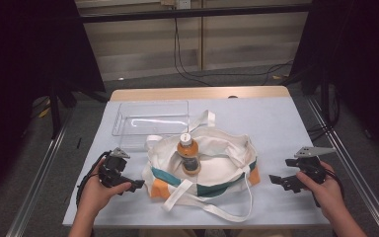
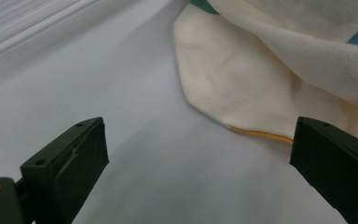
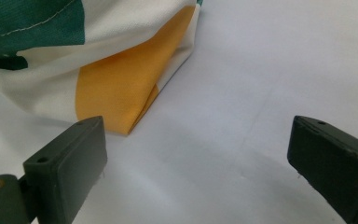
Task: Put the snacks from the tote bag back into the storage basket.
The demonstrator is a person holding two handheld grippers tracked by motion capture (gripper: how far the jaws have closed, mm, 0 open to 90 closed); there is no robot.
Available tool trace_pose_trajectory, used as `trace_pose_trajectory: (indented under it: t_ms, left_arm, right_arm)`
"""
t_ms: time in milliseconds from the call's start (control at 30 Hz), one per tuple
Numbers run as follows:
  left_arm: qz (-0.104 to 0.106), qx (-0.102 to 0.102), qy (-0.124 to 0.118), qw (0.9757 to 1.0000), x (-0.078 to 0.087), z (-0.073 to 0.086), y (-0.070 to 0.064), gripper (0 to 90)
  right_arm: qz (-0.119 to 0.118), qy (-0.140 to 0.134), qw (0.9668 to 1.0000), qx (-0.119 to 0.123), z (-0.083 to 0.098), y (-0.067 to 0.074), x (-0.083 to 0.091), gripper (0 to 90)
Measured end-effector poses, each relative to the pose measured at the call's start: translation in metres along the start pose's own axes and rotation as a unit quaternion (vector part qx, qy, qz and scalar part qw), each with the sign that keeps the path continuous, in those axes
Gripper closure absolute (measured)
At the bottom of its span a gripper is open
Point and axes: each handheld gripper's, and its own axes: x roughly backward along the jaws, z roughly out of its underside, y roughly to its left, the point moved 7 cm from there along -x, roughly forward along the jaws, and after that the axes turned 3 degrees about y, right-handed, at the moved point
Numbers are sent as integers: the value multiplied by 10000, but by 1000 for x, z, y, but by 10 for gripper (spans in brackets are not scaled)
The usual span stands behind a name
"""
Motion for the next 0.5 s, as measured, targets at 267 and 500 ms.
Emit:
trace_pose_trajectory:
  t_ms: [267, 500]
  left_arm:
    - [90, -132, 229, 9996, 7, -4, -5, 41]
    - [171, -177, 387, 9989, 18, -10, -5, 43]
  right_arm:
    - [-35, -1, 10000, -21, 1, 2, 1, 45]
    - [-58, -1, 10000, 33, 0, 3, 1, 45]
